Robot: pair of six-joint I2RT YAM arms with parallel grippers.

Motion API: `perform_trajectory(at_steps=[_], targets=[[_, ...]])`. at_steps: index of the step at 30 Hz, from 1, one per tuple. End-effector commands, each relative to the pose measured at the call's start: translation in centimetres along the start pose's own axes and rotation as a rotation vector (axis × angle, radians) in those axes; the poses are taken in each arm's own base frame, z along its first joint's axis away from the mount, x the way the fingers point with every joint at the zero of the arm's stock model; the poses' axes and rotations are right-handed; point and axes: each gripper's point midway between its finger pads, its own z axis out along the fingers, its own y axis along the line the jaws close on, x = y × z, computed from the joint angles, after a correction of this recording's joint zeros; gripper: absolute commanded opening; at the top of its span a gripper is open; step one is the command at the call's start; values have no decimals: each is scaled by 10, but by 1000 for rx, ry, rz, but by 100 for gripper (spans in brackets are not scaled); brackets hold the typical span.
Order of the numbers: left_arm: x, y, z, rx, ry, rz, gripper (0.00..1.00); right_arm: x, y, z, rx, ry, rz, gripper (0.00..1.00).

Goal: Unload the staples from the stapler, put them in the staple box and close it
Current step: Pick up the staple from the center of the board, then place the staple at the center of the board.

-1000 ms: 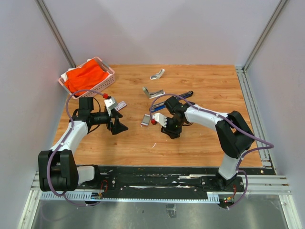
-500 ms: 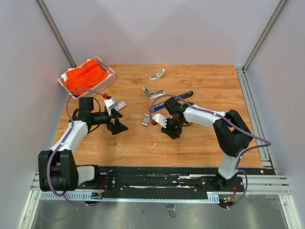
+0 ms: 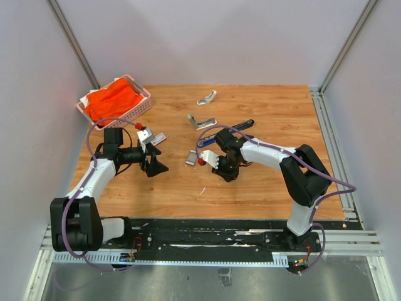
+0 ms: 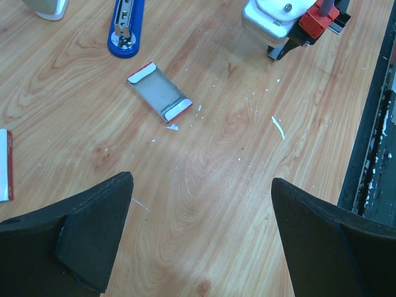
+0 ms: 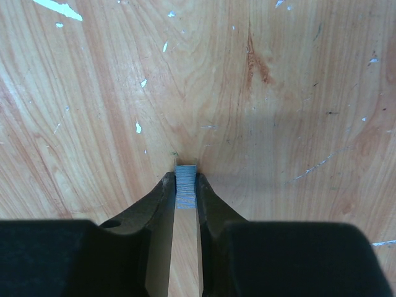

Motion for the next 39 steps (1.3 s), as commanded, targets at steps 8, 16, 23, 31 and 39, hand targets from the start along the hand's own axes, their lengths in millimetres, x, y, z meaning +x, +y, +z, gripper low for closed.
perform_trajectory(at_steps=[8,16,23,31,39], targets=[[-4,1,-1,11,-12,12,98,-33,-6,-20,17,-52,40,16],[-3,2,-1,9,-9,10,98,-81,-39,-40,85,-117,125,16],[-2,3,-1,5,-5,13,98,-124,-53,-31,102,-150,138,17],[-2,4,-1,3,-3,14,98,-156,-56,-6,104,-166,118,17],[-1,4,-1,3,-1,17,98,-170,-57,11,100,-173,101,17]])
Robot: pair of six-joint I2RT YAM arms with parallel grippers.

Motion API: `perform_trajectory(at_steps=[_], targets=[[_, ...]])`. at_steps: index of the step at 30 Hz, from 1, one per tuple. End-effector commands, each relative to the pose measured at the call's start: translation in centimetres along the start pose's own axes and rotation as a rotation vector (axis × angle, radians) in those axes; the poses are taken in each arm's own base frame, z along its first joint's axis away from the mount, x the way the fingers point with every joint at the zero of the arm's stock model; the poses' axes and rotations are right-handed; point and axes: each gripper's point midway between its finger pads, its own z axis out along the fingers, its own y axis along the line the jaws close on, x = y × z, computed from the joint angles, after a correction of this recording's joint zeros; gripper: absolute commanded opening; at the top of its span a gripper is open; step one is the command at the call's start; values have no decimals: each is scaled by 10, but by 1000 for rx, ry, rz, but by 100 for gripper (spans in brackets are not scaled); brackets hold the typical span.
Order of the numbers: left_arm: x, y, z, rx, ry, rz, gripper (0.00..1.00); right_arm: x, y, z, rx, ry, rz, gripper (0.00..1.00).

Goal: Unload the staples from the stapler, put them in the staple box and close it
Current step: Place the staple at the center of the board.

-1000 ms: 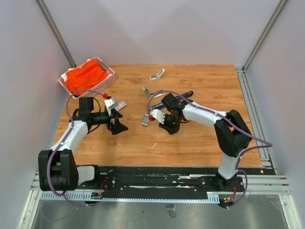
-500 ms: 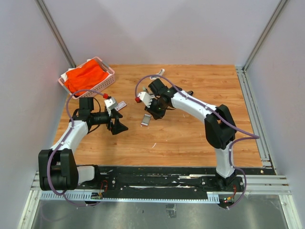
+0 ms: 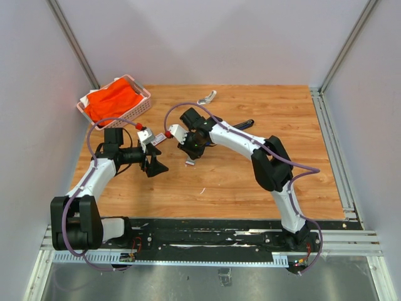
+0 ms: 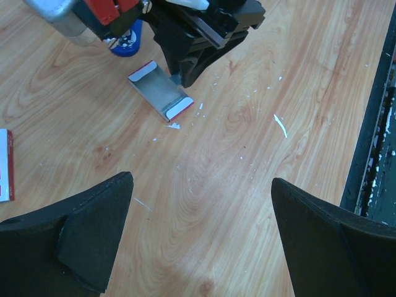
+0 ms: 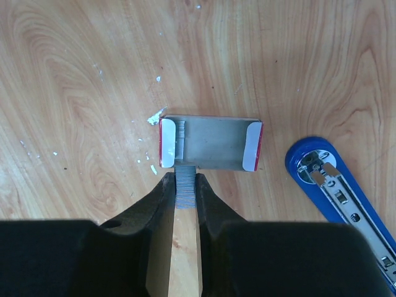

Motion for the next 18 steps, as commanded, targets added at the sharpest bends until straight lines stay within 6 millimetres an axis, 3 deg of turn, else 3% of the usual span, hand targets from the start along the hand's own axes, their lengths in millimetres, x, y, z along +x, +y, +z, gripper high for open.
perform_trajectory(at_steps=[1,10,18], targets=[[-3,2,-2,1,-6,11,98,-12,6,8,3,-7,-8,17],[-4,2,-3,0,-7,16,98,-21,3,19,15,-23,-26,17],[-5,1,-3,4,-9,19,98,-11,2,28,23,11,-43,17]])
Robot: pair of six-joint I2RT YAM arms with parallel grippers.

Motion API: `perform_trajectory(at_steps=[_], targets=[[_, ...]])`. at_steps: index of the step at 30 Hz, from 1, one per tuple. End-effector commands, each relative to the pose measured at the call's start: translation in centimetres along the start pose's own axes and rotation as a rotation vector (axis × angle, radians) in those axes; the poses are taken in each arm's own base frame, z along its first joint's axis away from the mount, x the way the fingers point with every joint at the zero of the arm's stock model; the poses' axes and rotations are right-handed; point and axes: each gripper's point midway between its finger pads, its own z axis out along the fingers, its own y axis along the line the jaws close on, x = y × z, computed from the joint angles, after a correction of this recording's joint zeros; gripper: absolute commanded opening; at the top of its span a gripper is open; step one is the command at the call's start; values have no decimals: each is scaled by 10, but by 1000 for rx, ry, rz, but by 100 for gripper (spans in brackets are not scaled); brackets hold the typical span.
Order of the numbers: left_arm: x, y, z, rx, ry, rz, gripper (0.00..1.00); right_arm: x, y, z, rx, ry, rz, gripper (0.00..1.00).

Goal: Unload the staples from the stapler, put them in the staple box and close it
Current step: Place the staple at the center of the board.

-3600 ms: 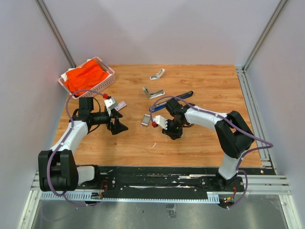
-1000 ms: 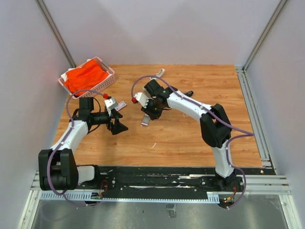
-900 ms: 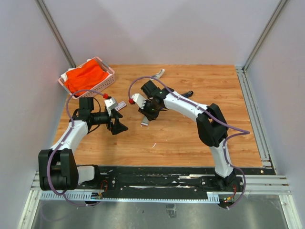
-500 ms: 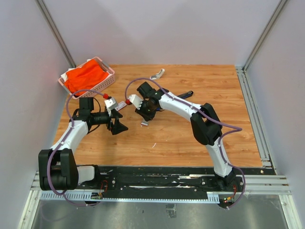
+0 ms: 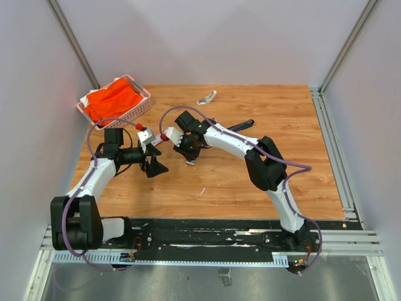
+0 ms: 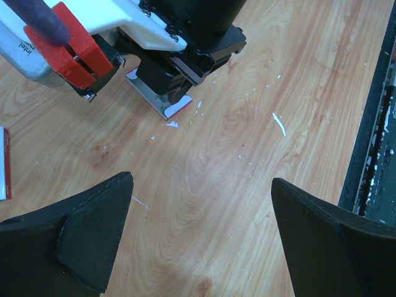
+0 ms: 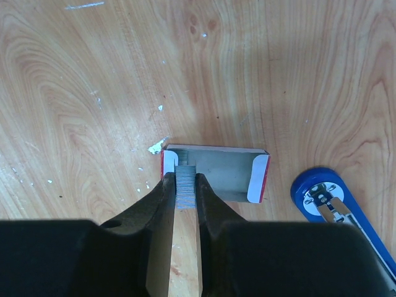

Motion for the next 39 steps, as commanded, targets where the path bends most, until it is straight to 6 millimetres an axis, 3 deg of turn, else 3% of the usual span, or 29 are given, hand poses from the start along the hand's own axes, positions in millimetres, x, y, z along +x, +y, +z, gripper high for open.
perform_trajectory(at_steps=[1,39], targets=[[-6,1,-3,2,-13,23,98,0,0,5,23,18,-26,17],[-4,1,-2,10,-11,15,98,19,9,23,-8,69,-18,17]])
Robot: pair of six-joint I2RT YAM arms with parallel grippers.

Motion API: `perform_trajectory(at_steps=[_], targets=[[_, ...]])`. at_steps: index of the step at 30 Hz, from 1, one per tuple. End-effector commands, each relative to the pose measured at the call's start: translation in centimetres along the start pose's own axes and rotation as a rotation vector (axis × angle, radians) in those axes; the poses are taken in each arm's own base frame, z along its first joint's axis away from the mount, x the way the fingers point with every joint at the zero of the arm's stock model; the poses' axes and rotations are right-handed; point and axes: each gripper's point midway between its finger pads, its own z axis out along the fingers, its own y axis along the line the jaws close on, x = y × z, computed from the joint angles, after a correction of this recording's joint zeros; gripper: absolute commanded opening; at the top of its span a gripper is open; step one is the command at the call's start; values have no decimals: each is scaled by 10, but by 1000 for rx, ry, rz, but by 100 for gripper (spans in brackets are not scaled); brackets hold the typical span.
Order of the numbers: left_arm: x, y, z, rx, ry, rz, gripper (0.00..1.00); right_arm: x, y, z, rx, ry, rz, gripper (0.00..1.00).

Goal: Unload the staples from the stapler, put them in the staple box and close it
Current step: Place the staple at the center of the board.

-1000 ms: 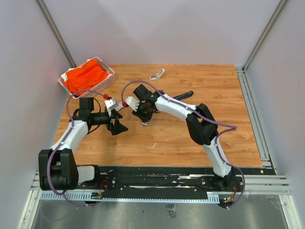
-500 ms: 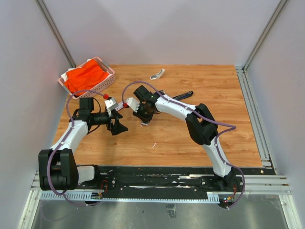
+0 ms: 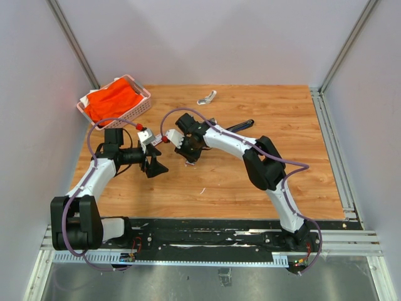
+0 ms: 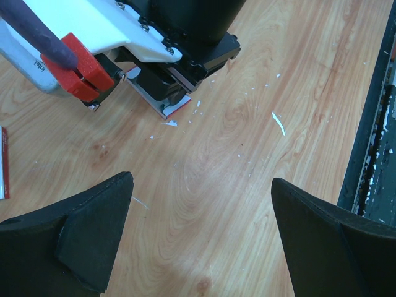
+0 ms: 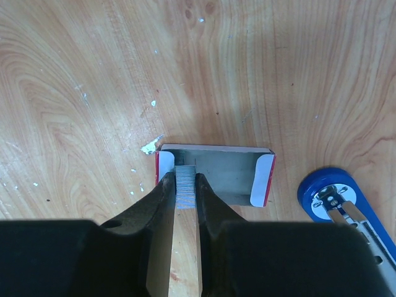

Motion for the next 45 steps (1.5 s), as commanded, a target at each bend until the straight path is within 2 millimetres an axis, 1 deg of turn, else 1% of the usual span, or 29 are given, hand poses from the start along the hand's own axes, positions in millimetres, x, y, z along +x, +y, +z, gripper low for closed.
perform_trajectory(at_steps=[1,15,19,23,33,40,45], targets=[[-5,2,-2,6,-14,20,98,6,11,14,-17,33,-24,17],[-4,2,-1,9,-12,16,98,2,13,11,-12,27,-34,17],[-4,2,-1,10,-12,14,98,4,14,12,-15,33,-36,18],[-4,2,-1,9,-12,15,98,5,14,12,-14,38,-38,20],[-4,2,-1,10,-10,14,98,0,15,7,-11,26,-43,24],[-3,2,-1,12,-10,13,98,-3,18,5,-18,21,-47,29],[-3,3,-1,11,-9,13,98,-5,21,2,-23,16,-52,31]])
